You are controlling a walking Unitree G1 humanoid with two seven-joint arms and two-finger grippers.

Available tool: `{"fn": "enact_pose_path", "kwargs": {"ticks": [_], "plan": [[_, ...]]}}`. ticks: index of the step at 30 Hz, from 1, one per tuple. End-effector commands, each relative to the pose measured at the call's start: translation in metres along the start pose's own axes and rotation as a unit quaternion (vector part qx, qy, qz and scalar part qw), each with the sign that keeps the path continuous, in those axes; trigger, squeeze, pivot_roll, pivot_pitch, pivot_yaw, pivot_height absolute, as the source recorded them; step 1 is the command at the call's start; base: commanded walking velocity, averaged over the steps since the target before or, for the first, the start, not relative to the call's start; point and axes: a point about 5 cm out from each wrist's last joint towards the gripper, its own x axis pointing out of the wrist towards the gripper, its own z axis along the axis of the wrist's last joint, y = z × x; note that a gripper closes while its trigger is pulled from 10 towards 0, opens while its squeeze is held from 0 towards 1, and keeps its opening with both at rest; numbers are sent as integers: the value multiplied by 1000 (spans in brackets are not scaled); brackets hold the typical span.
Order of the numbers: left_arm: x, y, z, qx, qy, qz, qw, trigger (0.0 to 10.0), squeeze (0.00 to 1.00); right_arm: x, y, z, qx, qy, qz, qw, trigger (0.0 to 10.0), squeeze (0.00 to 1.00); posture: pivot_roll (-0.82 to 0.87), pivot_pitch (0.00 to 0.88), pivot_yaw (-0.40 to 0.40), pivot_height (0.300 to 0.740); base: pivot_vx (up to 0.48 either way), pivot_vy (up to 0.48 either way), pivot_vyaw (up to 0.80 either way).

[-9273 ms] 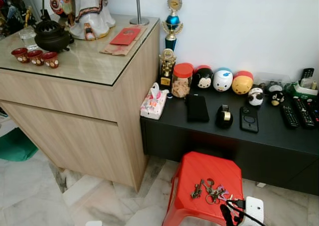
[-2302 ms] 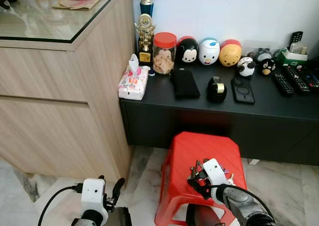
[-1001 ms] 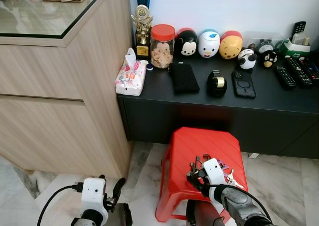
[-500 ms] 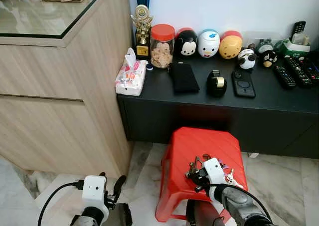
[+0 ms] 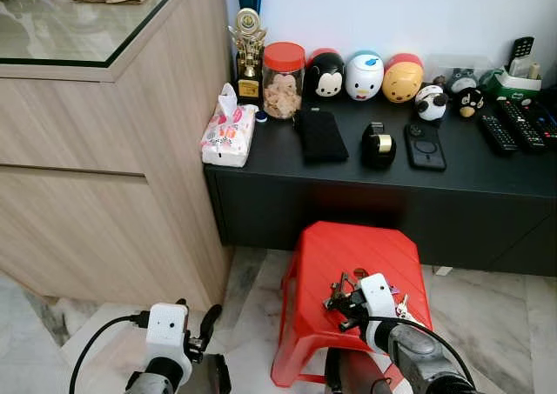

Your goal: Hang keys on a hook

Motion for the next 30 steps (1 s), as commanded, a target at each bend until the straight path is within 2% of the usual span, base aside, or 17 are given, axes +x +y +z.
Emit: {"fn": "enact_pose_path", "kwargs": {"ticks": [1, 5, 8, 9, 10, 11, 12, 19, 24, 30], "plan": [[0, -1, -5, 2, 14, -3, 1000, 10000, 0, 2, 0, 6, 13, -14, -6, 1000, 0, 0, 64, 100, -42, 612, 0, 0, 0], [1, -1, -4, 3, 13, -2, 1000, 10000, 0, 2, -2, 10, 36, -31, -14, 999, 0, 0, 62, 96, -42, 612, 0, 0, 0], [2, -1, -4, 5, 14, -3, 1000, 10000, 0, 1, -2, 8, 32, -29, -11, 999, 0, 0, 59, 95, -40, 612, 0, 0, 0], [2, -1, -5, 5, 14, -3, 1000, 10000, 0, 0, -3, 7, 26, -24, -13, 999, 6275, 0, 58, 96, -40, 612, 0, 0, 0], [2, -1, -5, 6, 14, -4, 1000, 10000, 0, 0, -3, 6, 24, -21, -13, 999, 10000, 0, 58, 96, -40, 612, 0, 0, 0], [2, -2, -5, 6, 15, -4, 1000, 10000, 0, 0, -4, 5, 26, -22, -13, 999, 10000, 443, 59, 98, -41, 612, 0, 0, 0], [2, -2, -5, 6, 15, -4, 1000, 10000, 0, -1, -5, 6, 27, -22, -14, 999, 10000, 1000, 59, 98, -41, 612, 0, 0, 0], [0, -1, -6, 7, 17, -2, 1000, 10000, 0, -3, -16, 17, 18, -24, -14, 999, 10000, 1000, 65, 107, -44, 612, 0, 0, 0], [0, 0, -6, 8, 18, -1, 1000, 10000, 0, -3, -20, 27, 40, -42, -11, 998, 10000, 1000, 68, 108, -43, 612, 0, 0, 0], [-1, 2, -5, 9, 18, 1, 1000, 10000, 0, -2, -17, 32, 46, -39, 36, 998, 10000, 1000, 79, 109, -41, 612, 0, 0, 0]]}}
